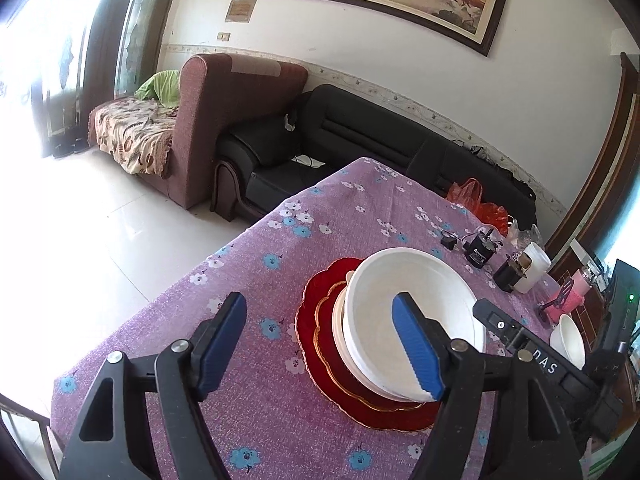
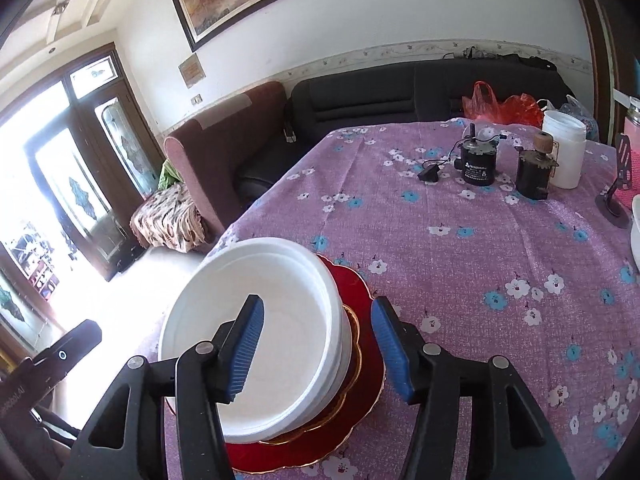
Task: Organize plates and bowls
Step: 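Withdraw the right tool and move it toward the last white foam bowl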
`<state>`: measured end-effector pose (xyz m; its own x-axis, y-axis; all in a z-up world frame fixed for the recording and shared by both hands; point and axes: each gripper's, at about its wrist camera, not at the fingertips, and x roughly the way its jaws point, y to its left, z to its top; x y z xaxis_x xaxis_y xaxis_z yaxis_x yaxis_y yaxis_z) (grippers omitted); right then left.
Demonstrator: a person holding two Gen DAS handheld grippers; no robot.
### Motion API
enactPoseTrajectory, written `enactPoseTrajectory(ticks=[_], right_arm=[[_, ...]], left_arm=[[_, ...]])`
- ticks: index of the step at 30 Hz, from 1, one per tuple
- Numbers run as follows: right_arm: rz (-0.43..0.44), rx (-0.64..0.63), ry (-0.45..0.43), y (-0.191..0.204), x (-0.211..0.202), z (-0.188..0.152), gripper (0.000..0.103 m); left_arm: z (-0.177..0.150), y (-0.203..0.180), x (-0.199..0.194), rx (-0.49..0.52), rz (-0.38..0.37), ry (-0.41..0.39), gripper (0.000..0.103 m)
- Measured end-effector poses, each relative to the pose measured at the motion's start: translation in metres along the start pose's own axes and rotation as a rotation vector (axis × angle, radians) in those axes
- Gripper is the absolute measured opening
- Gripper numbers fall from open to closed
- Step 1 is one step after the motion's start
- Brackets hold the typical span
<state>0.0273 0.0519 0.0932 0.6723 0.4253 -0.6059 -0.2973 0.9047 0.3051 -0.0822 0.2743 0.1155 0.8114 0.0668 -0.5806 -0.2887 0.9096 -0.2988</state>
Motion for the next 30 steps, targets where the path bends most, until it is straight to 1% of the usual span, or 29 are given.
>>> enactPoseTrajectory(ticks=[2, 6, 8, 12, 16, 22, 26, 30], right_arm=[[0.007, 0.009, -0.015, -0.002, -0.009, -0.002, 0.065], [0.019, 0.008, -0.022, -0.007, -0.024, -0.007, 0.067], [0.026, 0.009, -0.021, -0.010, -0.032, -0.011, 0.069], [0.020, -0.007, -0.020, -0.018, -0.047, -0.018, 0.071], [-0.008, -0.024, -0.039, -0.032, -0.067, -0.023, 0.071], [-0.050, -0.022, -0.075, -0.063, -0.098, -0.026, 0.072], [-0.078, 0.007, -0.100, -0.088, -0.120, -0.026, 0.076], [-0.102, 0.056, -0.123, -0.119, -0.137, -0.026, 0.076]], left_arm=[[-0.004, -0.010, -0.008, 0.040, 0.031, -0.030, 0.079], [-0.009, -0.031, -0.020, 0.126, 0.125, -0.090, 0.094], [-0.013, -0.043, -0.026, 0.178, 0.146, -0.115, 0.094], [-0.022, -0.066, -0.034, 0.258, 0.141, -0.119, 0.094], [-0.032, -0.092, -0.042, 0.338, 0.134, -0.137, 0.094], [-0.044, -0.128, -0.049, 0.416, 0.112, -0.140, 0.094], [-0.054, -0.153, -0.051, 0.479, 0.107, -0.141, 0.094], [-0.063, -0.175, -0.053, 0.528, 0.092, -0.143, 0.094]])
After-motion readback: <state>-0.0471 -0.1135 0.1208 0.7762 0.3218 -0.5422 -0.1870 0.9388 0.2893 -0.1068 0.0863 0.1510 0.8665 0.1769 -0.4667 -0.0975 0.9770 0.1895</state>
